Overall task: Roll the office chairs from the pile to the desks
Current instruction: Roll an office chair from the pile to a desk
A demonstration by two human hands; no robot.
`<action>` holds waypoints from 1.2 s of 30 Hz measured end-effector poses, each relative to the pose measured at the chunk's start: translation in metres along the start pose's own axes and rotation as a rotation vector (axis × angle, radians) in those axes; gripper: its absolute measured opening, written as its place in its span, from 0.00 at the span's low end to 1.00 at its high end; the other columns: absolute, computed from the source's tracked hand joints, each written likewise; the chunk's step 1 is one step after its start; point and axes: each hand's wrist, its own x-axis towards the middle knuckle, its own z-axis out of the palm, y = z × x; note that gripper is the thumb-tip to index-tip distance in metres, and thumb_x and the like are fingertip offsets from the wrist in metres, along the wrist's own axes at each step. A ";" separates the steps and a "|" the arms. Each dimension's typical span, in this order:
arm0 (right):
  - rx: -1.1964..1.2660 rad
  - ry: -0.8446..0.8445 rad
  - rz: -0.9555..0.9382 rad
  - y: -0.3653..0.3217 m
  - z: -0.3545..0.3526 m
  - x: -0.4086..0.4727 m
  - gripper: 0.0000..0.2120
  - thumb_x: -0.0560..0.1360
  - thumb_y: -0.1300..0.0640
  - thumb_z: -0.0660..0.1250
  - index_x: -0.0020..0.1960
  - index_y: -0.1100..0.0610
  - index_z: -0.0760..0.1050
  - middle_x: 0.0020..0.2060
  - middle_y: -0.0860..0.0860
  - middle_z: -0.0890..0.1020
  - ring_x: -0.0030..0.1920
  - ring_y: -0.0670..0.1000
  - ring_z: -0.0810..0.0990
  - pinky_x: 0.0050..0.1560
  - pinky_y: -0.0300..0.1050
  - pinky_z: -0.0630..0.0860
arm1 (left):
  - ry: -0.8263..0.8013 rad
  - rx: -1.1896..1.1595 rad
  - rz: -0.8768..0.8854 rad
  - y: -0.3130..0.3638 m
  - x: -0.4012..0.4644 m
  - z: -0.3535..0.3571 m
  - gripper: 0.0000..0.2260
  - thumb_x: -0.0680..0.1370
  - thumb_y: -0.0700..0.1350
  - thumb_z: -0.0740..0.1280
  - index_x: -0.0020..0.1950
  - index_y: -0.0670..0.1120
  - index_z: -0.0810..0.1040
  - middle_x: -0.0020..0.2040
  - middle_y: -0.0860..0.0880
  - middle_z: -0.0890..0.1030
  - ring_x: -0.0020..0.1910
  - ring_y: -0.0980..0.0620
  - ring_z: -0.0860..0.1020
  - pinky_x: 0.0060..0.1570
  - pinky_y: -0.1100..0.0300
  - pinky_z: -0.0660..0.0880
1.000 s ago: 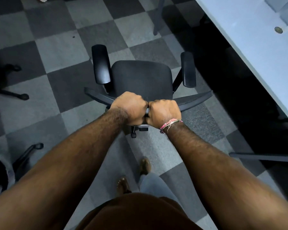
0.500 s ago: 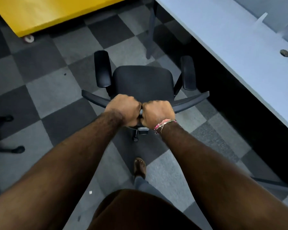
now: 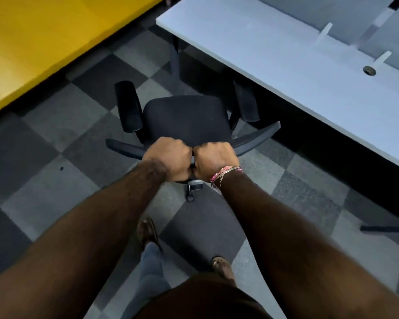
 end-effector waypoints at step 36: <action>0.044 0.073 0.590 -0.222 -0.033 0.179 0.15 0.64 0.41 0.72 0.32 0.51 0.74 0.28 0.49 0.80 0.28 0.56 0.80 0.29 0.42 0.67 | -0.052 0.214 0.602 -0.290 0.007 0.010 0.11 0.74 0.58 0.65 0.45 0.52 0.79 0.42 0.52 0.82 0.41 0.48 0.81 0.39 0.54 0.75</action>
